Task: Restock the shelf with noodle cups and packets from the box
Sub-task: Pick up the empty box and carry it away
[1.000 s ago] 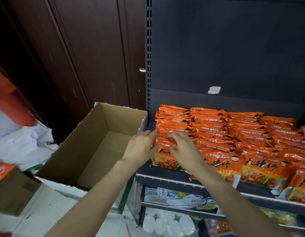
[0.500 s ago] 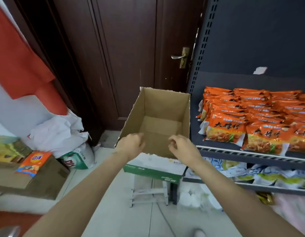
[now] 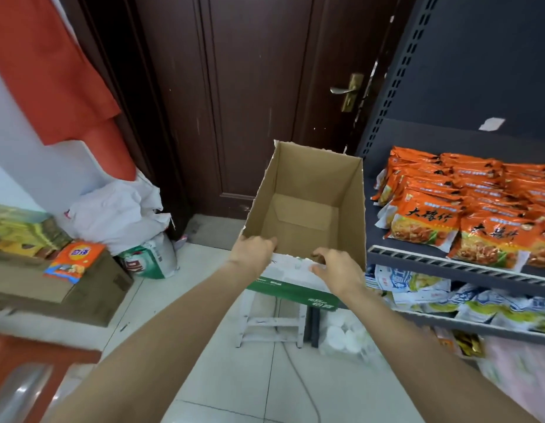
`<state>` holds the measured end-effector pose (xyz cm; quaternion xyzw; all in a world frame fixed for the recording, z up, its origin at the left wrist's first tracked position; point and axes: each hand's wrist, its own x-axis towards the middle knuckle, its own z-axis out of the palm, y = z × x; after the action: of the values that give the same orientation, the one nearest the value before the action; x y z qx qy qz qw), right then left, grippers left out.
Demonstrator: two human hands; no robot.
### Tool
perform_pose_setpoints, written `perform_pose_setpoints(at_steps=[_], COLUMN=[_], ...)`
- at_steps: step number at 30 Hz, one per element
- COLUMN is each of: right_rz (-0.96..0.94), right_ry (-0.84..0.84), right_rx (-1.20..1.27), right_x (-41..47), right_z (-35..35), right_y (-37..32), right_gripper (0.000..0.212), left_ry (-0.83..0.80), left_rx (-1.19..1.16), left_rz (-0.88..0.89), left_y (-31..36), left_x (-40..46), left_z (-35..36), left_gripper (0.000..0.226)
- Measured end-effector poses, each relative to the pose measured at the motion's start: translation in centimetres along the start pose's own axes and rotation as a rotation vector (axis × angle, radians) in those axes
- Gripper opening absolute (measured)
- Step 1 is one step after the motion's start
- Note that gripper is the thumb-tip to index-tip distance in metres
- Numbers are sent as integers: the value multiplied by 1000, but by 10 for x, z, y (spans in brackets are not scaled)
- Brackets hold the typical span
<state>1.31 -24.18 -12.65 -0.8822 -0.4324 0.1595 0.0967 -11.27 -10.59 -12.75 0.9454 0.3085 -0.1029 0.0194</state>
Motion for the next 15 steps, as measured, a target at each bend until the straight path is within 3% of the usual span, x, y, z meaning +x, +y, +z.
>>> perform_pose_setpoints(at_steps=[3,9,15], right_rz=[-18,-113,-83], right_ry=[89,310,374], right_rx=[-15,-34,-52], right_x=[-12,-52,-106], right_z=[10,8,5], right_y=[-2,-13,-38], right_gripper=[17,17,21], left_ry=[43,274,239], left_rx=[-11,-54,-115], left_rz=[15,93,198], left_y=[-3,-12,-22], left_x=[-14,-63,-118], left_z=[3,2,-11], left_gripper=[26,20,18])
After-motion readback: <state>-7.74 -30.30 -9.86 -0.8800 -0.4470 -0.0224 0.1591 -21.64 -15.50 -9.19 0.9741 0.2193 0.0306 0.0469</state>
